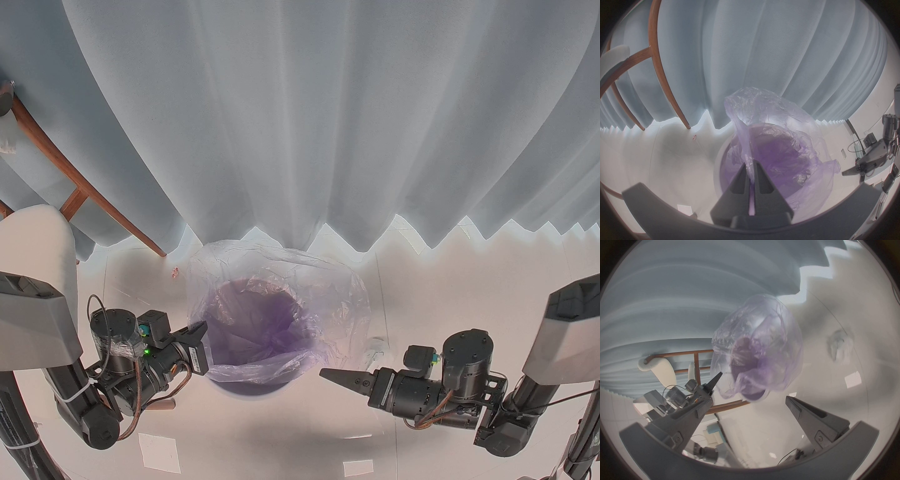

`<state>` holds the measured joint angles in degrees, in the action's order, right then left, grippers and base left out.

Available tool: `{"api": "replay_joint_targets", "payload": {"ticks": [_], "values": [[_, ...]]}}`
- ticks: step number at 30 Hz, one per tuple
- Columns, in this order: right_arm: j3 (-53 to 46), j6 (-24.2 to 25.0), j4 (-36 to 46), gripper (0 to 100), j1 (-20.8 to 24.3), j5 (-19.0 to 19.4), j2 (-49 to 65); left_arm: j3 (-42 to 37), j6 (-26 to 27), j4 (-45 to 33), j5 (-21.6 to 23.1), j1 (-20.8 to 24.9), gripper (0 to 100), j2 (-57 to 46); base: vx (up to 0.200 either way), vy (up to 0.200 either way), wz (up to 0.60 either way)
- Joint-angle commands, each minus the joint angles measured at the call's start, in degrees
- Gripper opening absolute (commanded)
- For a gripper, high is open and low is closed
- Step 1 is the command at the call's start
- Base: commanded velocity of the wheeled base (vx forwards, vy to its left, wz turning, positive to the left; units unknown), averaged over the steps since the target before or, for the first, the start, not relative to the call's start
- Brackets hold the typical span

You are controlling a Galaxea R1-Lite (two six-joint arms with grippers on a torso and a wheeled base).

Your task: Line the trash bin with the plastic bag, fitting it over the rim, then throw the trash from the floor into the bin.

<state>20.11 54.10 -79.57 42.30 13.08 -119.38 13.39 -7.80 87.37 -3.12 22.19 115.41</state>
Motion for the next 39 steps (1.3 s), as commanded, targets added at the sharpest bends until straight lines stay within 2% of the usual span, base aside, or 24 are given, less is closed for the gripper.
{"api": "replay_joint_targets", "payload": {"ticks": [1, 4, 5, 6, 13, 21, 34, 35, 39], "values": [[-0.3, 5.0, 2.0, 100, 4.4, -0.8, 5.2, -0.5, 0.0, 0.3, 0.0, 0.1, 0, 0.0, 0.000, 0.000, 0.00], [3.4, 9.0, 2.8, 100, 6.7, -0.9, 3.9, -0.5, 0.0, 0.3, 0.0, 0.1, 0, -0.4, 0.000, 0.000, 0.00], [3.4, 9.0, 2.8, 100, 6.7, -0.9, 3.9, -0.5, 0.0, 0.3, 0.0, 0.1, 0, -0.4, 0.000, 0.000, 0.00], [6.3, 11.3, 3.6, 100, 8.1, -0.9, 1.4, -0.2, 0.0, 0.3, 0.0, 0.0, 0, -0.4, 0.000, 0.000, 0.00], [16.4, 11.9, 5.7, 100, 10.9, -4.9, -9.5, 0.0, 0.0, 0.4, 0.0, 0.0, 0, -0.5, 0.000, 0.000, 0.00], [22.6, 12.9, 5.8, 100, 10.6, -5.0, -12.8, 0.0, 0.0, 0.5, 0.0, 0.1, 0, -0.5, 0.000, 0.000, 0.00], [32.4, 19.3, 14.9, 100, 8.4, -5.0, -13.2, 0.0, 0.0, 0.6, 0.0, 0.1, 0, -0.5, 0.000, 0.000, 0.00], [32.4, 19.3, 14.9, 0, 8.4, -5.0, -13.2, 0.0, 0.0, 0.6, 0.0, 0.1, 0, -0.5, 0.000, 0.000, 0.00], [32.1, 19.3, 15.1, 0, 8.4, -5.0, -12.6, -0.1, 0.0, 0.6, 0.0, 0.2, 0, -0.6, 0.000, 0.000, 0.00]]}}
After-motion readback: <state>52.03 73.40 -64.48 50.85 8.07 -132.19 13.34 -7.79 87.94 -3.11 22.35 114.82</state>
